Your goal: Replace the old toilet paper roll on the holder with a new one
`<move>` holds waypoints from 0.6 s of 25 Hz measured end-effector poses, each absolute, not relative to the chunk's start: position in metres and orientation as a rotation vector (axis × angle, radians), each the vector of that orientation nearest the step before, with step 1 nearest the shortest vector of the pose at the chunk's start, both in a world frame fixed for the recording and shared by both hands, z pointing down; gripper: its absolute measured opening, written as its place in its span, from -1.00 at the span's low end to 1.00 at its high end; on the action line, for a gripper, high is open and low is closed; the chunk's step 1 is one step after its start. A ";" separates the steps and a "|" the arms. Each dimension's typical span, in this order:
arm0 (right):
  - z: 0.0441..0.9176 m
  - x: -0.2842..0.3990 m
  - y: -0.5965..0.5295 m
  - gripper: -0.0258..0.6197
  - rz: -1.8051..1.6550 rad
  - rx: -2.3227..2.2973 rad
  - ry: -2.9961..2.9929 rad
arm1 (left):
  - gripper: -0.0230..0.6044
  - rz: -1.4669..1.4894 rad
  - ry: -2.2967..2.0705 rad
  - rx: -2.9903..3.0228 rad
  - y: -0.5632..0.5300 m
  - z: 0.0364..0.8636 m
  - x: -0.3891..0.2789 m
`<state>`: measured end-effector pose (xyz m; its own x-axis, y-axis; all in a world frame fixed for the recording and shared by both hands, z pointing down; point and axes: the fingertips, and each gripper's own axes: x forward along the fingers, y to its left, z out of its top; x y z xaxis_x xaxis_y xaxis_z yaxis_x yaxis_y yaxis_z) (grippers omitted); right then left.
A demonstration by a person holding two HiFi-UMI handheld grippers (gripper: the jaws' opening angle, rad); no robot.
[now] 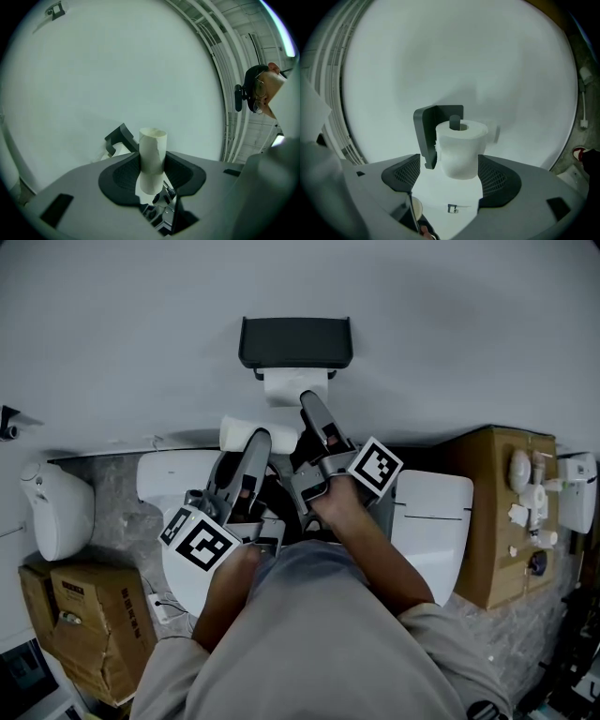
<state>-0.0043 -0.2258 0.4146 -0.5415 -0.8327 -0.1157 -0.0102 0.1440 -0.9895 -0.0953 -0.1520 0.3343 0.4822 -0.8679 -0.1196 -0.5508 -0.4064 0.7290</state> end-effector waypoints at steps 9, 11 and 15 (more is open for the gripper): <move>0.412 -0.012 -0.186 0.25 -1.475 -0.749 1.844 | -0.46 -0.644 -1.194 2.162 -0.152 0.318 -0.094; 0.405 -0.011 -0.179 0.11 -1.435 -0.730 1.888 | -0.46 -0.646 -1.193 2.169 -0.152 0.315 -0.093; 0.391 -0.006 -0.171 -0.55 -1.344 -0.723 1.961 | -0.46 -0.636 -1.193 2.182 -0.154 0.311 -0.092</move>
